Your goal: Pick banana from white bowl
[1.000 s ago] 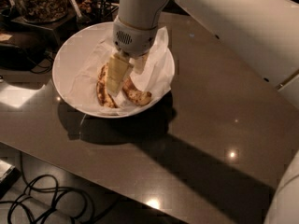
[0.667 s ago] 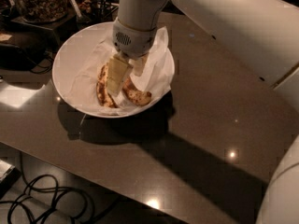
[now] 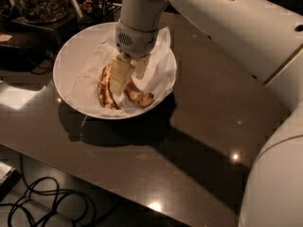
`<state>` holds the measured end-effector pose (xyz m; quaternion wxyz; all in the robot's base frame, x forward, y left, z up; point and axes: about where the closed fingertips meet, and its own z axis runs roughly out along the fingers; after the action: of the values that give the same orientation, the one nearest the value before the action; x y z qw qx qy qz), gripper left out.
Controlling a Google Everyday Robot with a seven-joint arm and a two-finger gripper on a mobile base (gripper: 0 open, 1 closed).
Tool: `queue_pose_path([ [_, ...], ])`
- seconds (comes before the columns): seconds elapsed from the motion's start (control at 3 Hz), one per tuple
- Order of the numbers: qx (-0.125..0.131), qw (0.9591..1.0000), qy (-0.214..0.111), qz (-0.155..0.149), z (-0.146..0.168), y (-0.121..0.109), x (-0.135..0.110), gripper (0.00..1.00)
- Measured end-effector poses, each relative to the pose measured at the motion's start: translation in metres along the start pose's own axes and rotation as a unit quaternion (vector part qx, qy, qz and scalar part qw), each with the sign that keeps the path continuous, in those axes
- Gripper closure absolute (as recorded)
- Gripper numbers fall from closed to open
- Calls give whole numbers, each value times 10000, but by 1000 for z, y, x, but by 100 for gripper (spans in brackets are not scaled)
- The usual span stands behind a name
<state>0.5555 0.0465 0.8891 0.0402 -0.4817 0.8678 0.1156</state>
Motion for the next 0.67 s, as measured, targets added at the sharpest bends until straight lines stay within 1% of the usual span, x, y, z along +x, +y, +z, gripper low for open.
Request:
queue_pose_path([
  [0.33,-55,10000,48,61,6,-5,-1,41],
  [0.67,-155,9997,91,158,15,-11,1,49],
])
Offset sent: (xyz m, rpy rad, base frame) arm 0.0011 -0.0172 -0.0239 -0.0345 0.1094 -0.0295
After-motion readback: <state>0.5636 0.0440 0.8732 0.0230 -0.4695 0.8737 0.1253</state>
